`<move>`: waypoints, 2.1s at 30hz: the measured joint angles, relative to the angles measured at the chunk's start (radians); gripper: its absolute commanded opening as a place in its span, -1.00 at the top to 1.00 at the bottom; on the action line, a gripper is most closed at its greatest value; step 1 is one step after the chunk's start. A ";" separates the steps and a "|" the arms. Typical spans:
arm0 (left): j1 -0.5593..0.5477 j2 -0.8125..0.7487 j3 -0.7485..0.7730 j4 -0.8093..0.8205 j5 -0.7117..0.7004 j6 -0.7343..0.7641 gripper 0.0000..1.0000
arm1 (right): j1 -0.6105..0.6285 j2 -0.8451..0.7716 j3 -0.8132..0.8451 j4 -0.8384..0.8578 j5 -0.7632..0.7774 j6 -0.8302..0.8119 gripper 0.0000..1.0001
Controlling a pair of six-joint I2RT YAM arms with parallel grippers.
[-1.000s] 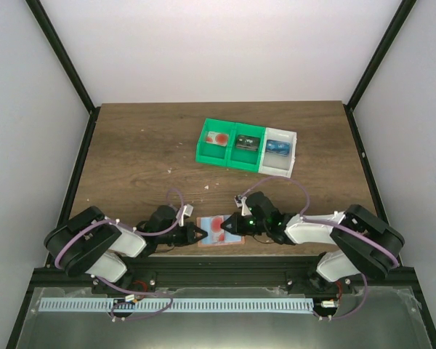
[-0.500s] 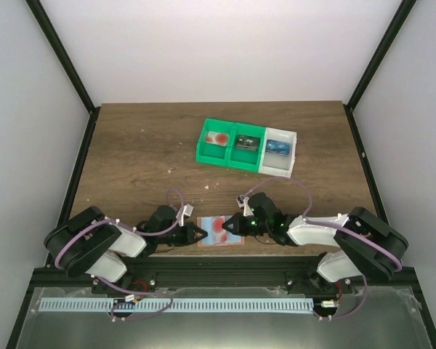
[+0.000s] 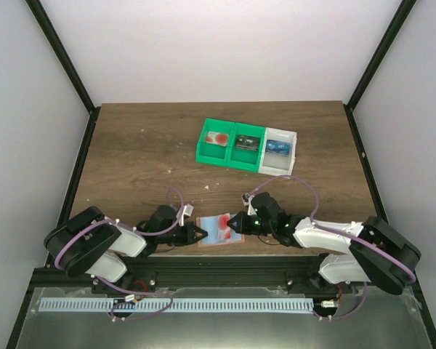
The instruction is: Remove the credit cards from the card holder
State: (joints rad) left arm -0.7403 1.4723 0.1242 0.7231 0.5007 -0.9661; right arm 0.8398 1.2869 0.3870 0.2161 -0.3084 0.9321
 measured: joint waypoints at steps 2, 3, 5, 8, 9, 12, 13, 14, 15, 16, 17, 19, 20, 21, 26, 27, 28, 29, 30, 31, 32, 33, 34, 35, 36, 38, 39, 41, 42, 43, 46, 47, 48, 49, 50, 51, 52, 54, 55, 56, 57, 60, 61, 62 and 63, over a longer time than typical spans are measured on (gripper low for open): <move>0.000 0.000 0.001 -0.002 0.000 0.001 1.00 | 0.000 -0.027 0.000 -0.029 0.023 0.000 0.99; 0.000 0.000 0.003 -0.004 0.000 0.001 1.00 | 0.000 -0.039 0.000 -0.037 0.031 0.000 0.99; 0.000 0.000 0.006 -0.009 -0.002 0.002 1.00 | -0.001 -0.063 0.000 -0.051 0.049 -0.004 0.99; 0.000 0.000 0.007 -0.010 -0.002 0.002 1.00 | -0.001 -0.092 0.000 -0.074 0.074 -0.012 0.99; 0.000 0.000 0.007 -0.010 -0.002 0.003 1.00 | -0.001 -0.100 0.000 -0.083 0.084 -0.015 0.99; 0.000 0.000 0.007 -0.010 -0.002 0.006 1.00 | -0.002 -0.143 0.000 -0.126 0.130 -0.022 0.99; 0.000 0.000 0.008 -0.012 -0.002 0.009 1.00 | -0.002 -0.156 0.000 -0.140 0.148 -0.022 0.99; 0.000 0.000 0.011 -0.016 -0.002 0.013 0.96 | -0.003 -0.171 0.001 -0.157 0.170 -0.021 0.99; 0.000 0.000 0.018 -0.024 -0.002 0.018 0.88 | -0.003 -0.181 0.002 -0.169 0.186 -0.021 0.99; 0.000 -0.002 0.027 -0.040 -0.003 0.024 0.77 | -0.005 -0.192 0.002 -0.183 0.201 -0.021 0.99; 0.000 -0.006 0.036 -0.056 -0.006 0.027 0.63 | -0.006 -0.201 0.003 -0.192 0.211 -0.020 0.99; 0.000 -0.032 0.053 -0.098 -0.013 0.031 0.28 | -0.006 -0.219 0.003 -0.197 0.223 -0.014 0.99; -0.001 -0.050 0.065 -0.126 -0.019 0.038 0.17 | -0.006 -0.232 0.003 -0.197 0.225 -0.009 0.99; 0.000 -0.075 0.081 -0.161 -0.029 0.038 0.08 | -0.006 -0.244 0.003 -0.196 0.228 -0.001 0.99; 0.000 -0.190 0.161 -0.289 -0.065 0.058 -0.33 | -0.006 -0.309 0.002 -0.143 0.235 0.051 0.99; 0.000 -0.218 0.177 -0.304 -0.070 0.053 -0.38 | -0.006 -0.316 0.002 -0.124 0.233 0.058 0.99; 0.001 -0.241 0.187 -0.312 -0.070 0.051 -0.41 | -0.006 -0.321 0.002 -0.100 0.229 0.069 0.99; 0.001 -0.265 0.194 -0.314 -0.069 0.047 -0.43 | -0.006 -0.323 0.002 -0.080 0.223 0.077 0.99; 0.001 -0.286 0.197 -0.310 -0.066 0.038 -0.45 | -0.006 -0.325 0.002 -0.053 0.217 0.089 0.99; 0.001 -0.306 0.197 -0.300 -0.061 0.026 -0.45 | -0.006 -0.325 0.002 -0.027 0.211 0.103 0.99; 0.001 -0.322 0.196 -0.288 -0.053 0.010 -0.46 | -0.006 -0.326 0.001 -0.001 0.204 0.116 0.99; 0.001 -0.334 0.193 -0.270 -0.046 -0.006 -0.46 | -0.006 -0.327 -0.003 0.033 0.196 0.130 0.99; 0.001 -0.345 0.186 -0.238 -0.037 -0.029 -0.46 | -0.006 -0.329 -0.007 0.066 0.188 0.143 0.99; 0.001 -0.352 0.179 -0.214 -0.029 -0.048 -0.45 | -0.006 -0.331 -0.011 0.094 0.180 0.155 0.99; 0.001 -0.357 0.169 -0.183 -0.021 -0.068 -0.43 | -0.006 -0.333 -0.014 0.125 0.172 0.167 0.99; 0.001 -0.359 0.151 -0.134 -0.010 -0.103 -0.35 | -0.006 -0.333 -0.015 0.177 0.155 0.183 0.99; 0.001 -0.359 0.142 -0.109 -0.003 -0.119 -0.30 | -0.006 -0.333 -0.015 0.197 0.149 0.189 0.99; 0.001 -0.359 0.127 -0.064 0.007 -0.150 -0.12 | -0.006 -0.332 -0.015 0.235 0.128 0.203 0.99; 0.001 -0.359 0.122 -0.040 0.013 -0.162 0.01 | -0.006 -0.331 -0.015 0.247 0.118 0.208 0.99; 0.002 -0.359 0.119 -0.020 0.018 -0.177 0.16 | -0.006 -0.329 -0.016 0.258 0.109 0.211 0.99; 0.002 -0.359 0.116 0.036 0.035 -0.197 0.73 | -0.007 -0.319 -0.031 0.291 0.074 0.205 0.99; 0.004 -0.359 0.114 0.050 0.038 -0.208 0.91 | -0.007 -0.314 -0.035 0.292 0.063 0.200 0.99; 0.007 -0.360 0.109 0.064 0.040 -0.212 1.00 | -0.007 -0.312 -0.040 0.292 0.053 0.191 0.99; 0.010 -0.364 0.100 0.077 0.044 -0.219 1.00 | -0.007 -0.311 -0.045 0.291 0.045 0.183 0.97; 0.013 -0.368 0.087 0.097 0.052 -0.225 1.00 | -0.007 -0.310 -0.052 0.286 0.035 0.174 0.93; 0.013 -0.376 0.075 0.113 0.063 -0.229 1.00 | -0.008 -0.307 -0.059 0.287 0.025 0.167 0.89; 0.014 -0.382 0.064 0.120 0.070 -0.232 1.00 | -0.007 -0.305 -0.063 0.291 0.008 0.158 0.84; 0.026 -0.391 0.040 0.135 0.090 -0.232 1.00 | -0.008 -0.300 -0.063 0.286 -0.033 0.117 0.73; 0.034 -0.396 0.033 0.141 0.099 -0.231 1.00 | -0.011 -0.298 -0.063 0.275 -0.052 0.100 0.67; 0.043 -0.400 0.027 0.147 0.106 -0.229 1.00 | -0.017 -0.298 -0.063 0.257 -0.076 0.072 0.64; 0.053 -0.405 0.021 0.149 0.112 -0.227 1.00 | -0.025 -0.302 -0.062 0.235 -0.095 0.048 0.63; 0.071 -0.428 0.006 0.137 0.138 -0.211 1.00 | -0.057 -0.350 -0.058 0.129 -0.152 -0.042 0.61; 0.072 -0.441 0.005 0.125 0.150 -0.203 1.00 | -0.077 -0.380 -0.052 0.078 -0.169 -0.079 0.59; 0.072 -0.457 0.005 0.105 0.161 -0.190 1.00 | -0.098 -0.406 -0.042 0.031 -0.183 -0.113 0.56; 0.072 -0.476 0.005 0.081 0.175 -0.174 1.00 | -0.119 -0.428 -0.025 -0.020 -0.198 -0.151 0.52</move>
State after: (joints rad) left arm -0.6678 0.9958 0.1295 0.8040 0.6762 -1.1404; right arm 0.7212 0.8585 0.3618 0.1959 -0.5064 0.7811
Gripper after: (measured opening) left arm 0.020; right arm 0.202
